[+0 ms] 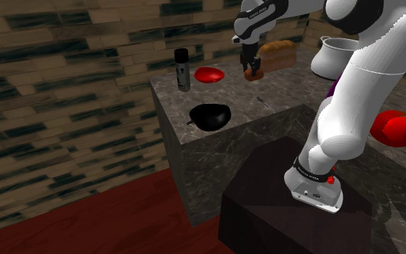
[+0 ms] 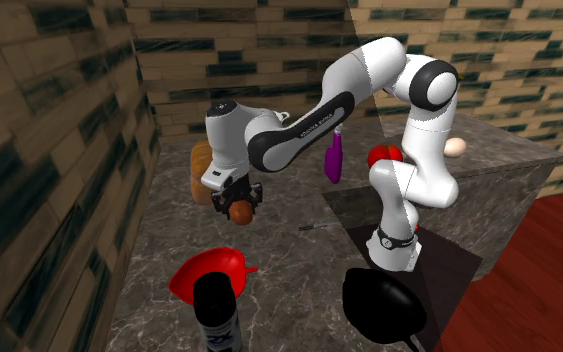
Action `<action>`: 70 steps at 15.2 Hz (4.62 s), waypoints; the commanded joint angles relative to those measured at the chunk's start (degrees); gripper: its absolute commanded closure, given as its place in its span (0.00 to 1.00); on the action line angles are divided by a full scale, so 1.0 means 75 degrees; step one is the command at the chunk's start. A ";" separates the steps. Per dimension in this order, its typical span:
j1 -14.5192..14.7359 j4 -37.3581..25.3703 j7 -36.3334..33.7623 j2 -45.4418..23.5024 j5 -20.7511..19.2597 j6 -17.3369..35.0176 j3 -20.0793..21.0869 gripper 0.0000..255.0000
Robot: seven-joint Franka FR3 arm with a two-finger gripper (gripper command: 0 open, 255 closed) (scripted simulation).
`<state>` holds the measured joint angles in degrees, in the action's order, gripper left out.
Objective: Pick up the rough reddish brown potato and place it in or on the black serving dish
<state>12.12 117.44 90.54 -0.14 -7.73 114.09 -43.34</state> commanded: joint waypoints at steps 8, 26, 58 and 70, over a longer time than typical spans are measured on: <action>-0.0001 0.0005 0.0000 -0.0003 0.0000 0.0003 -0.0001 1.00; 0.0079 -0.1467 -0.0025 0.0459 -0.0230 -0.1830 0.0111 1.00; 0.1868 -0.0079 -0.5379 0.2586 -0.0039 -0.3094 0.3721 1.00; 0.2574 -0.0462 -0.6976 0.1892 0.0599 -0.2909 0.4756 1.00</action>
<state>31.41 113.46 38.34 14.22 -3.29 91.56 -7.69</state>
